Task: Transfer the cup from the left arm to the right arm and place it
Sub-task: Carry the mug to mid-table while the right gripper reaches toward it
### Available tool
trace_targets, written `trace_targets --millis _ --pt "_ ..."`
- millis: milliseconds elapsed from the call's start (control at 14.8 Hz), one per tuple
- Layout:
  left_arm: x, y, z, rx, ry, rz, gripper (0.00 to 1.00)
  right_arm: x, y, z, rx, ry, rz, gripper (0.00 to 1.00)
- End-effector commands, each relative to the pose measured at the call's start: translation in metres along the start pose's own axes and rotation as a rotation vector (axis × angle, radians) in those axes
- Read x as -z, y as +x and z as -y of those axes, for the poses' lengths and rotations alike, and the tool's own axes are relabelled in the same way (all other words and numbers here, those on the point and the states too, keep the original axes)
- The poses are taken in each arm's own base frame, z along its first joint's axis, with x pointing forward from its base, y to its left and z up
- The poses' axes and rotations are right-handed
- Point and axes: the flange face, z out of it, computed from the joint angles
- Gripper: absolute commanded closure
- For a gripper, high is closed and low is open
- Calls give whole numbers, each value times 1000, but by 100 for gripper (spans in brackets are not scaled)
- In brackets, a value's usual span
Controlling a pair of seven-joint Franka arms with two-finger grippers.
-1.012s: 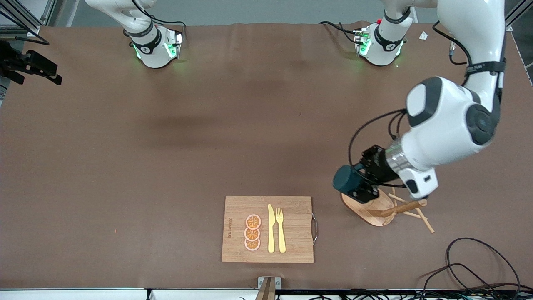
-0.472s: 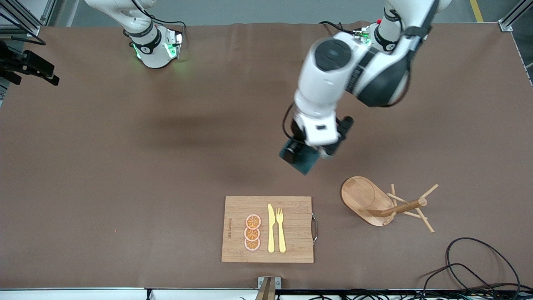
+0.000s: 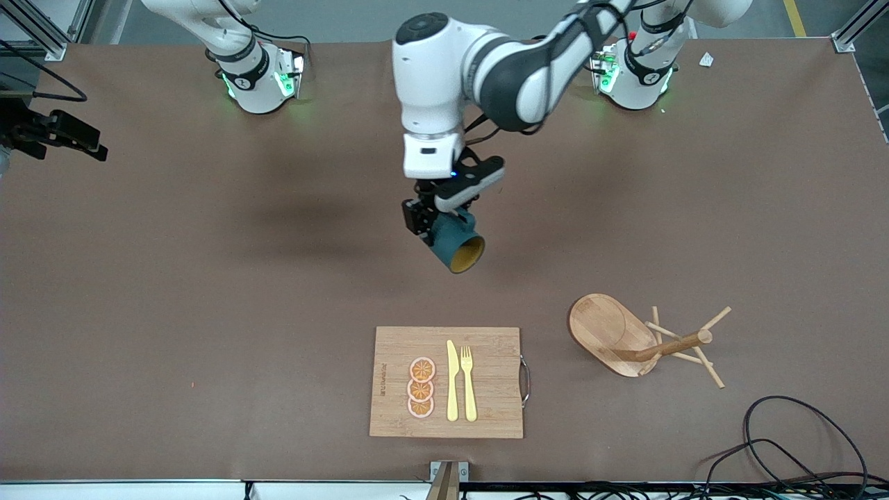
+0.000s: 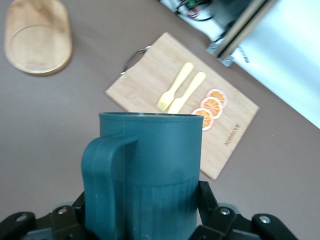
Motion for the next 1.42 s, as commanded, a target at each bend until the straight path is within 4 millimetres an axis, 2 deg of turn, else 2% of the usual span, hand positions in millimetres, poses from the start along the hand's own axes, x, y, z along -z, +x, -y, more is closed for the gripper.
trace_targets --millis 0,135,270,337,540,742,1012,1147,1349 --pt "-29 -51 -5 -115 -63 -109 65 -14 18 -3 -8 12 -1 0" --pt "-55 -104 -1 -223 -108 -197 65 -48 43 -4 -8 -3 54 0" --pt "-86 -149 9 -313 -154 -308 65 -56 55 -6 -5 -6 45 0" --pt "-103 -164 14 -366 -177 -362 65 -60 60 -9 -4 -4 40 0" --pt "-145 -222 38 -497 -220 -452 65 -82 72 -29 -43 16 67 0" --pt "-178 -259 63 -572 -216 -545 65 -97 83 -31 -59 17 63 0" --pt "-198 -286 83 -611 -209 -612 65 -102 84 -20 -62 14 69 0" --pt "-198 -295 87 -598 -215 -618 63 -108 85 -9 -122 11 76 0" --pt "-191 -304 88 -534 -229 -592 55 -111 83 29 -247 -4 85 0"
